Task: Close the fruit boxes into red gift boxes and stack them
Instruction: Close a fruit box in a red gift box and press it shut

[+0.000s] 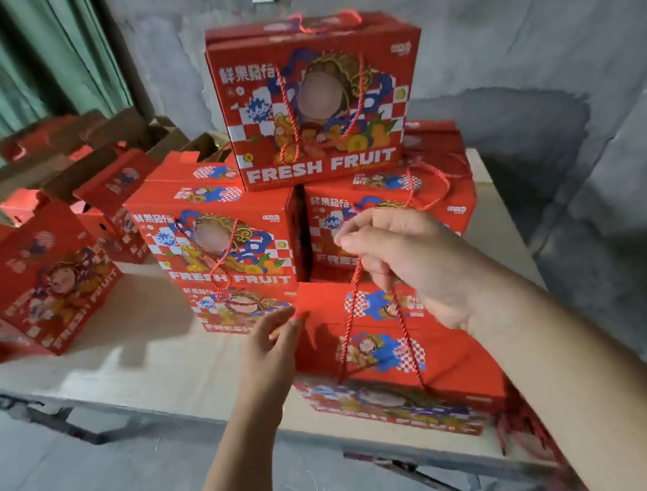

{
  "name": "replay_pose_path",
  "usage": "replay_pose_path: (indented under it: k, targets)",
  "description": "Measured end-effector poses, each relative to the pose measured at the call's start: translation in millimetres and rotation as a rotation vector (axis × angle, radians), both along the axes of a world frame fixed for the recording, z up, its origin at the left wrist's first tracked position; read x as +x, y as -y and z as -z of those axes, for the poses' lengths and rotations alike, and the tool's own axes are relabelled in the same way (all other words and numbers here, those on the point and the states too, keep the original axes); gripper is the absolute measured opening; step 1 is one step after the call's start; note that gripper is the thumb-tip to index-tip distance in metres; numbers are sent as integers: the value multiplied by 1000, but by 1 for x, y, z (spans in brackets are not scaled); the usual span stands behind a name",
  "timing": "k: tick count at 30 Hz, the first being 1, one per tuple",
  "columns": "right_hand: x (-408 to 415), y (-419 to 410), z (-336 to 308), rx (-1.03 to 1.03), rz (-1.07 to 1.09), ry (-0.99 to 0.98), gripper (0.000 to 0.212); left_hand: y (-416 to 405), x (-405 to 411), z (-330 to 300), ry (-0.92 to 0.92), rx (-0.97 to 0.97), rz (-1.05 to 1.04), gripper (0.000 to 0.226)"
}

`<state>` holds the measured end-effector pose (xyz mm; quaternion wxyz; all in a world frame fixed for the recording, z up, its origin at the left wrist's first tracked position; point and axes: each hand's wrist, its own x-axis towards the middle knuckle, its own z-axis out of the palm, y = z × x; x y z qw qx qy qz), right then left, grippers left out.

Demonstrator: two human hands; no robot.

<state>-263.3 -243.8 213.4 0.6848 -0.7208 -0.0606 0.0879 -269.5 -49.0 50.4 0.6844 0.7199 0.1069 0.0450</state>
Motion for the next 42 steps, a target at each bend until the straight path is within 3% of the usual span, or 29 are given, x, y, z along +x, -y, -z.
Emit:
replay_pose_path:
  k: [1, 5, 9, 12, 16, 24, 30, 32, 35, 38, 40, 42]
  targets:
    - [-1, 16, -8, 3, 21, 21, 10, 7, -2, -1, -11, -46, -1, 12]
    - [-5, 81, -30, 404, 44, -27, 19, 34, -4, -21, 90, -284, 28, 39]
    - [-10, 125, -30, 241, -95, -16, 19, 89, -10, -30, 103, -196, -20, 22]
    - [-16, 161, -27, 450, -103, -34, 19, 130, -19, -28, 114, -198, -181, 27]
    - [-32, 209, -11, 224, -67, 100, 22, 186, -44, -15, 68, -188, -66, 20]
    - [-59, 298, 3, -13, 163, 112, 38, 278, -57, -5, -173, -118, 144, 18]
    - [-56, 337, -4, -125, 269, 103, 26, 335, -67, -3, -189, -131, 138, 12]
    - [-52, 352, -8, -153, 255, 87, 27, 355, -75, -2, -204, -165, 133, 22]
    - [-44, 380, -11, -213, 159, 50, 26, 384, -83, 0, -268, -264, 86, 62]
    - [-24, 411, -11, -287, 86, 65, 20, 416, -76, 0, -292, -285, 68, 85]
    - [-8, 434, -9, -337, 43, 77, 21, 444, -66, -3, -314, -284, 86, 82]
    - [8, 455, -7, -375, -1, 85, 29, 479, -55, -7, -302, -284, 100, 59]
